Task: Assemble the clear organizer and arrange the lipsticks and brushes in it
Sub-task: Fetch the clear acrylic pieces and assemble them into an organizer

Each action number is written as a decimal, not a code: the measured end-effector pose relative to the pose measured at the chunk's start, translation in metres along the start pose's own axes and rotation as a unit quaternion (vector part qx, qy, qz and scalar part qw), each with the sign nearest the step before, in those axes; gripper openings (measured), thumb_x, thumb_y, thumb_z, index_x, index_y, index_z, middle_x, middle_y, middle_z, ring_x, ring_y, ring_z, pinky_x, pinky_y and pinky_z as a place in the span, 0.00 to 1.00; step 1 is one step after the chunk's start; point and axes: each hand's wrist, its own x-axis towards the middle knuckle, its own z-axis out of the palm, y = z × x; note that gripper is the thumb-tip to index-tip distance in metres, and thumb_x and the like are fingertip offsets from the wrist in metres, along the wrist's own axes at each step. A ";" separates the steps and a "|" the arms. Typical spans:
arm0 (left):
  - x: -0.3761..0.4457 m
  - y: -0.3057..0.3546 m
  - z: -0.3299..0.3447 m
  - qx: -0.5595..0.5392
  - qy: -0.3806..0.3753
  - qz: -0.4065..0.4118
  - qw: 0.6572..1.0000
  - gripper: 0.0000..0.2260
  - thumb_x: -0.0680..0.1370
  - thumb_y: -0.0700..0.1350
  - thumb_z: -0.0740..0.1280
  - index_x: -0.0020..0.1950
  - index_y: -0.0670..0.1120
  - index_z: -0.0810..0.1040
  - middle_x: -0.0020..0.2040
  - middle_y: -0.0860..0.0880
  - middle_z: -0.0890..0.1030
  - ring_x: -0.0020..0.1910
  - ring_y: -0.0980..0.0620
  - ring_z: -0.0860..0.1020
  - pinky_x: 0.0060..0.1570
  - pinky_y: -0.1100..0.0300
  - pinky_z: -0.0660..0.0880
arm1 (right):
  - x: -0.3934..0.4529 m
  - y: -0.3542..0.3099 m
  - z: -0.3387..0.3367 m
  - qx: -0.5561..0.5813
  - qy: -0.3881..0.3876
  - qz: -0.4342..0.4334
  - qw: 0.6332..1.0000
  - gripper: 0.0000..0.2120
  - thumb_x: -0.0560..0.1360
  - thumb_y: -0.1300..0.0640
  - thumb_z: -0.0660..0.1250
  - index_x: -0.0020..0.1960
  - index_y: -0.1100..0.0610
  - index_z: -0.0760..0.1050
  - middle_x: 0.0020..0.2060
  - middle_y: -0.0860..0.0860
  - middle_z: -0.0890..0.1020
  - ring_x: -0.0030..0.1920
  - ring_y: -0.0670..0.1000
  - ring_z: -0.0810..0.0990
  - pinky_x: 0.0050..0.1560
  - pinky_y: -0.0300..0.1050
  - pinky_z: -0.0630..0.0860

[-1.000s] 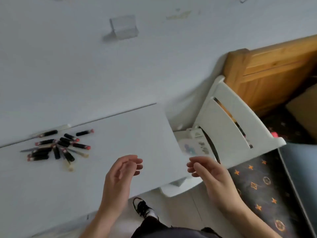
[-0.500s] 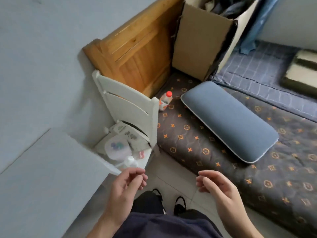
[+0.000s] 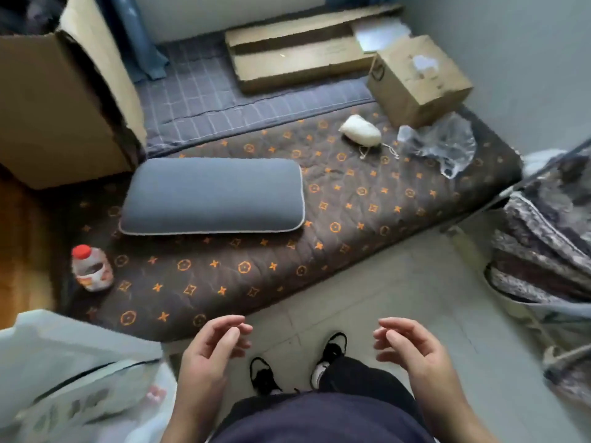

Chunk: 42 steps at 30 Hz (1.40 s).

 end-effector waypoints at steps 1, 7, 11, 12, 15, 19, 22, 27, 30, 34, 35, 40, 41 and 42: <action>0.008 0.001 0.012 0.006 -0.024 0.000 1.000 0.15 0.81 0.33 0.63 0.49 0.49 0.85 0.45 0.42 0.86 0.40 0.49 0.82 0.41 0.60 0.81 | -0.006 0.002 -0.014 0.016 0.041 0.006 0.999 0.12 0.80 0.70 0.63 0.49 0.61 0.83 0.41 0.60 0.85 0.39 0.54 0.84 0.41 0.46 0.83; 0.046 0.015 0.105 0.057 -0.183 -0.001 0.981 0.14 0.82 0.34 0.63 0.49 0.49 0.85 0.46 0.41 0.86 0.40 0.48 0.82 0.40 0.61 0.81 | -0.036 0.023 -0.085 0.114 0.228 0.011 0.967 0.13 0.81 0.67 0.63 0.47 0.57 0.84 0.41 0.61 0.85 0.38 0.54 0.83 0.39 0.45 0.83; 0.062 0.026 0.190 0.087 -0.258 0.005 0.962 0.13 0.82 0.34 0.63 0.49 0.47 0.85 0.45 0.41 0.86 0.40 0.48 0.81 0.40 0.60 0.81 | -0.035 0.032 -0.130 0.174 0.315 -0.003 0.933 0.10 0.81 0.67 0.62 0.51 0.60 0.82 0.42 0.60 0.85 0.40 0.54 0.83 0.39 0.45 0.83; 0.063 0.028 0.214 0.095 -0.274 0.006 0.957 0.12 0.81 0.34 0.63 0.48 0.46 0.85 0.44 0.41 0.86 0.40 0.48 0.81 0.40 0.60 0.80 | -0.033 0.033 -0.143 0.185 0.329 -0.005 0.926 0.09 0.81 0.67 0.62 0.52 0.61 0.81 0.42 0.59 0.85 0.39 0.54 0.83 0.39 0.44 0.83; 0.060 0.034 0.281 0.107 -0.319 0.011 0.942 0.11 0.81 0.34 0.64 0.48 0.45 0.84 0.44 0.40 0.85 0.40 0.47 0.80 0.42 0.56 0.78 | -0.020 0.032 -0.183 0.207 0.356 -0.012 0.911 0.10 0.82 0.68 0.61 0.52 0.62 0.80 0.41 0.59 0.84 0.39 0.53 0.83 0.38 0.44 0.83; 0.053 0.045 0.352 0.114 -0.350 0.028 0.929 0.11 0.81 0.33 0.64 0.48 0.44 0.84 0.44 0.40 0.85 0.39 0.47 0.80 0.40 0.58 0.79 | -0.004 0.024 -0.229 0.225 0.380 -0.020 0.897 0.09 0.82 0.66 0.62 0.51 0.60 0.81 0.41 0.58 0.84 0.40 0.54 0.82 0.39 0.45 0.83; 0.052 0.051 0.397 0.132 -0.374 0.037 0.917 0.11 0.81 0.33 0.63 0.48 0.44 0.84 0.44 0.40 0.85 0.39 0.48 0.80 0.40 0.58 0.79 | 0.006 0.020 -0.255 0.232 0.393 -0.020 0.889 0.10 0.81 0.66 0.62 0.50 0.58 0.82 0.40 0.58 0.84 0.40 0.55 0.82 0.39 0.45 0.83; 0.067 0.057 0.463 0.156 -0.412 0.033 0.897 0.13 0.82 0.34 0.63 0.47 0.47 0.84 0.43 0.42 0.85 0.39 0.49 0.80 0.41 0.57 0.78 | 0.033 0.015 -0.287 0.251 0.437 -0.019 0.863 0.11 0.81 0.66 0.63 0.47 0.56 0.83 0.39 0.57 0.84 0.40 0.56 0.82 0.39 0.45 0.83; 0.085 0.059 0.508 0.173 -0.440 0.038 0.880 0.13 0.82 0.35 0.63 0.47 0.49 0.84 0.43 0.43 0.85 0.39 0.50 0.80 0.42 0.56 0.78 | 0.059 0.007 -0.306 0.255 0.461 -0.021 0.850 0.12 0.80 0.65 0.64 0.47 0.54 0.84 0.39 0.56 0.84 0.39 0.56 0.82 0.39 0.46 0.83; 0.118 0.063 0.578 0.176 -0.480 0.049 0.858 0.13 0.82 0.35 0.63 0.48 0.49 0.84 0.44 0.43 0.86 0.39 0.50 0.80 0.40 0.61 0.79 | 0.102 -0.009 -0.336 0.250 0.496 -0.032 0.831 0.13 0.80 0.65 0.64 0.47 0.53 0.84 0.38 0.56 0.84 0.39 0.55 0.82 0.39 0.46 0.82; 0.127 0.066 0.596 0.176 -0.488 0.050 0.853 0.13 0.82 0.35 0.63 0.48 0.49 0.84 0.44 0.43 0.86 0.39 0.50 0.80 0.40 0.62 0.79 | 0.113 -0.014 -0.343 0.251 0.507 -0.035 0.824 0.12 0.80 0.65 0.64 0.47 0.53 0.84 0.39 0.56 0.84 0.39 0.56 0.82 0.39 0.46 0.82; 0.167 0.087 0.676 0.180 -0.522 0.056 0.832 0.10 0.80 0.39 0.65 0.47 0.50 0.84 0.43 0.44 0.86 0.39 0.51 0.81 0.40 0.61 0.80 | 0.163 -0.043 -0.375 0.256 0.545 -0.045 0.797 0.11 0.80 0.65 0.65 0.48 0.54 0.83 0.40 0.56 0.84 0.40 0.55 0.83 0.40 0.47 0.83; 0.173 0.090 0.690 0.185 -0.526 0.052 0.829 0.09 0.79 0.41 0.66 0.47 0.51 0.84 0.43 0.44 0.86 0.40 0.51 0.81 0.41 0.60 0.79 | 0.170 -0.047 -0.380 0.256 0.553 -0.043 0.792 0.11 0.80 0.65 0.65 0.48 0.54 0.83 0.40 0.56 0.84 0.40 0.55 0.83 0.41 0.47 0.83; 0.178 0.091 0.704 0.191 -0.530 0.050 0.824 0.09 0.79 0.41 0.66 0.46 0.51 0.84 0.43 0.44 0.86 0.40 0.51 0.81 0.41 0.60 0.79 | 0.175 -0.050 -0.386 0.257 0.561 -0.040 0.786 0.10 0.80 0.65 0.65 0.48 0.55 0.83 0.41 0.57 0.84 0.40 0.55 0.83 0.41 0.48 0.83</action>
